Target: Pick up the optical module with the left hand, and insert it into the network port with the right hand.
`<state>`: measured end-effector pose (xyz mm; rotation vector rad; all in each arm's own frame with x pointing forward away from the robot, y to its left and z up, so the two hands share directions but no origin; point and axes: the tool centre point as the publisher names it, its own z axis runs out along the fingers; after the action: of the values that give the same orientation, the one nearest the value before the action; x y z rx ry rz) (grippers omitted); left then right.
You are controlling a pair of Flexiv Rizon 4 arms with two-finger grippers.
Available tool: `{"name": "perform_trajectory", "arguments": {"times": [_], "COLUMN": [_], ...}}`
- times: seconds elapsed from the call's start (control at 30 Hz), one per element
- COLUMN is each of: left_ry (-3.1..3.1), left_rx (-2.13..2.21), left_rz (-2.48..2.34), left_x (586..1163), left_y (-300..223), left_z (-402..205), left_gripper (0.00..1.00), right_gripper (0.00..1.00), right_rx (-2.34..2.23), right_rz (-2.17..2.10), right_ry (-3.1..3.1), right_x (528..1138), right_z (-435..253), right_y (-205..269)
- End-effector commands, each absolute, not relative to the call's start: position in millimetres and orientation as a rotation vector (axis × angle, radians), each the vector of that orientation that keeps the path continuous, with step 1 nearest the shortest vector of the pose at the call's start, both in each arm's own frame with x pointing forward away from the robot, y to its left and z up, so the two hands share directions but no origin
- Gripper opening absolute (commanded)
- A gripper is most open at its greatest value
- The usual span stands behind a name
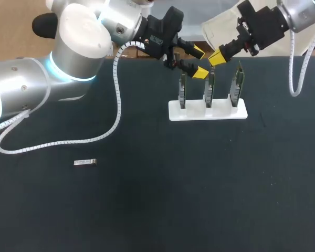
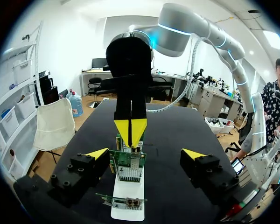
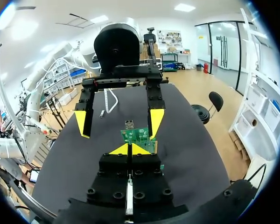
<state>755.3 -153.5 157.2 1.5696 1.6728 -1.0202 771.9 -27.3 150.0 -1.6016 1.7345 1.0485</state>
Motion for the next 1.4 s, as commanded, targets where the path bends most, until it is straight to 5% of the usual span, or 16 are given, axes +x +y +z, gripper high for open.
{"name": "perform_trajectory", "arguments": {"times": [0.03, 1.4], "left_ry": [1.678, 1.678], "left_rx": [1.572, 1.572], "left_rz": [-1.020, -1.020], "left_x": [756, 756], "left_y": [-154, -154], "left_z": [158, 158], "left_gripper": [1.00, 1.00], "right_gripper": [0.00, 0.00], "right_rx": [-1.602, -1.615], "right_rz": [1.046, 1.049], "right_ry": [1.738, 1.758], "right_x": [771, 766], "right_z": [148, 134], "right_y": [-26, -26]}}
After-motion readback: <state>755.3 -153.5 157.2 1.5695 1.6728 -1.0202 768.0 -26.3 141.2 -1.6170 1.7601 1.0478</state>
